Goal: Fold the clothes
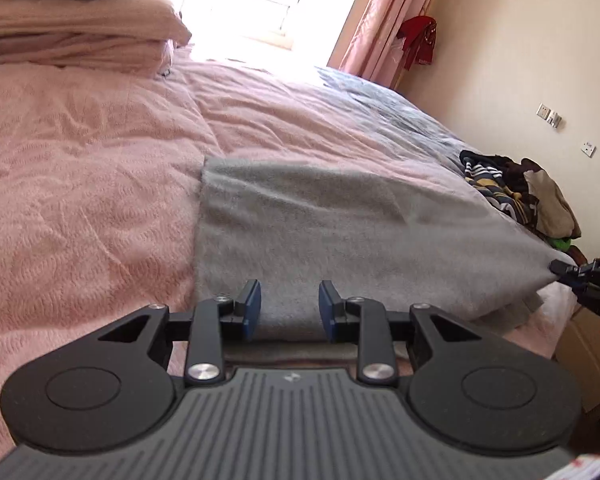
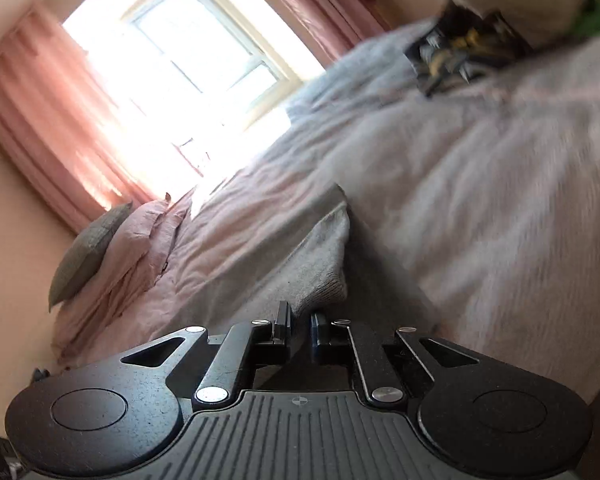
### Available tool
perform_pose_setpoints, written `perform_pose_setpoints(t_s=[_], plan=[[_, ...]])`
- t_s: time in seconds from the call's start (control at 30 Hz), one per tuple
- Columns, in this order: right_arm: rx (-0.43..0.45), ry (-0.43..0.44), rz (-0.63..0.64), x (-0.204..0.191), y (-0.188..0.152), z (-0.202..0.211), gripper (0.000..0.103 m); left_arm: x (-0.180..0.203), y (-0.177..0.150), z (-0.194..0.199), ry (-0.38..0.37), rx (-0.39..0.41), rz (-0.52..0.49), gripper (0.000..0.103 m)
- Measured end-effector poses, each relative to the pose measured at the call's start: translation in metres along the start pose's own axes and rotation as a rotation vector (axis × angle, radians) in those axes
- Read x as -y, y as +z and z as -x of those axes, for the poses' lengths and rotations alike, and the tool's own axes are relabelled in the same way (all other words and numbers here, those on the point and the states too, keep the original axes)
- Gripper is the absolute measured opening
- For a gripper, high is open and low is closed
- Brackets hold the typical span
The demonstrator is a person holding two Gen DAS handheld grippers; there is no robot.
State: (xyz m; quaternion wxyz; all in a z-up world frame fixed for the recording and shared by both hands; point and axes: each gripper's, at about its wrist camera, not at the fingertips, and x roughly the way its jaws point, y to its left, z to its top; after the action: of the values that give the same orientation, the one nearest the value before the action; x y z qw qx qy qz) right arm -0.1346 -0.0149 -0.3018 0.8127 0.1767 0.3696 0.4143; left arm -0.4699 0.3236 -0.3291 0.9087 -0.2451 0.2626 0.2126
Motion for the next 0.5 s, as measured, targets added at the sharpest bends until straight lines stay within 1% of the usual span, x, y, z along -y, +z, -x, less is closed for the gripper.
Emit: perform_pose_setpoints(t_s=[0.07, 0.13, 0.17, 0.2, 0.3, 0.33, 0.37, 0.43, 0.47, 0.5], plan=[[-0.032, -0.080, 0.015, -0.003, -0.009, -0.009, 0.004, 0.002, -0.007, 0.001, 0.007, -0.002, -0.001, 0.026], [-0.100, -0.194, 0.053, 0.011, -0.029, -0.031, 0.004, 0.005, -0.012, 0.002, 0.014, -0.011, 0.001, 0.025], [-0.114, -0.207, 0.014, 0.024, -0.038, -0.034, 0.004, 0.006, -0.014, 0.004, 0.020, -0.012, 0.001, 0.025], [-0.108, -0.205, -0.036, 0.031, -0.042, -0.033, 0.004, 0.006, -0.014, 0.009, 0.026, -0.013, 0.005, 0.025], [-0.089, -0.205, -0.096, 0.030, -0.041, -0.021, 0.005, 0.000, -0.013, 0.023, 0.026, -0.010, 0.041, 0.026], [-0.086, -0.195, -0.126, 0.032, -0.041, -0.018, 0.008, -0.001, -0.013, 0.026, 0.032, -0.001, 0.027, 0.026], [-0.087, -0.177, -0.170, 0.035, -0.039, -0.013, 0.010, 0.002, -0.013, 0.030, 0.043, 0.004, -0.016, 0.026], [-0.083, -0.167, -0.230, 0.045, -0.036, -0.008, 0.013, 0.007, -0.013, 0.031, 0.074, -0.007, -0.103, 0.026], [-0.085, -0.161, -0.251, 0.049, -0.037, -0.007, 0.013, 0.009, -0.013, 0.031, 0.084, -0.009, -0.122, 0.026], [-0.085, -0.151, -0.264, 0.052, -0.037, -0.007, 0.013, 0.006, -0.013, 0.029, 0.076, -0.014, -0.104, 0.026]])
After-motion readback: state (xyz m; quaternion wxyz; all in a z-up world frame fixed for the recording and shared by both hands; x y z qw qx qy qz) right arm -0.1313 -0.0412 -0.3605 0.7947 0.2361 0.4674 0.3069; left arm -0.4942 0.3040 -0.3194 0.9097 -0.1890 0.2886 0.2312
